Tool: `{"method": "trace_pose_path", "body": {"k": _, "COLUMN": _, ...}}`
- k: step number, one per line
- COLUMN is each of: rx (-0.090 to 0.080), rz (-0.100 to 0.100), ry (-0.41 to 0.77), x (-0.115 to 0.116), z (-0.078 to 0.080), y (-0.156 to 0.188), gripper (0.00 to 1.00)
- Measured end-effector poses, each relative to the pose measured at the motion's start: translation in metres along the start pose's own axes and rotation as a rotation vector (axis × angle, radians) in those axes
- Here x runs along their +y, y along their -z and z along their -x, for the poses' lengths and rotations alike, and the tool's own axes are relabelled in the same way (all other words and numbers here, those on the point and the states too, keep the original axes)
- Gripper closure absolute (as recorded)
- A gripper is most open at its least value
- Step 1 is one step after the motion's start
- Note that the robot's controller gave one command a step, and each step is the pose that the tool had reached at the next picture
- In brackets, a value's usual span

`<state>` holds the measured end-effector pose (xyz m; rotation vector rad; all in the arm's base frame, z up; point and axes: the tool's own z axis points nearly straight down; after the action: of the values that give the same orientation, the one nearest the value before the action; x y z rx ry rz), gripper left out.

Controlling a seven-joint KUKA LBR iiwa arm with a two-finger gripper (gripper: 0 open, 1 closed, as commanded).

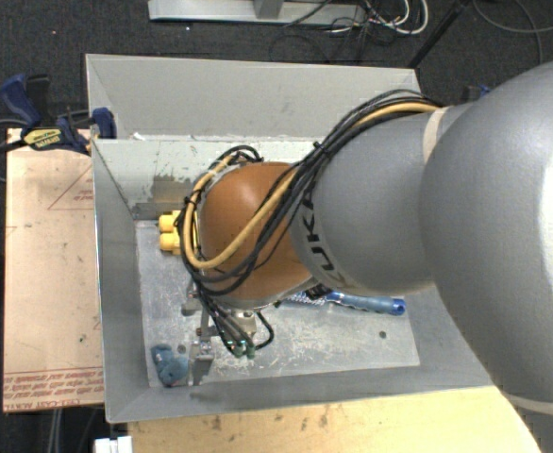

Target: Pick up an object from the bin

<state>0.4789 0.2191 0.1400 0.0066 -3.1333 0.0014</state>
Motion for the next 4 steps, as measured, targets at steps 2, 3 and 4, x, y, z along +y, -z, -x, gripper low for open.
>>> {"method": "trace_pose_path", "body": {"k": 2, "rx": -0.014, "rz": 0.005, "ry": -0.447, "x": -0.123, "z": 0.114, "y": 0.007, "gripper": 0.0}}
{"method": "trace_pose_path", "body": {"k": 3, "rx": -0.009, "rz": 0.003, "ry": -0.556, "x": -0.149, "z": 0.166, "y": -0.047, "gripper": 0.0}}
{"method": "trace_pose_path", "body": {"k": 4, "rx": -0.007, "rz": 0.0, "ry": -0.386, "x": -0.224, "z": 0.112, "y": -0.049, "gripper": 0.0}}
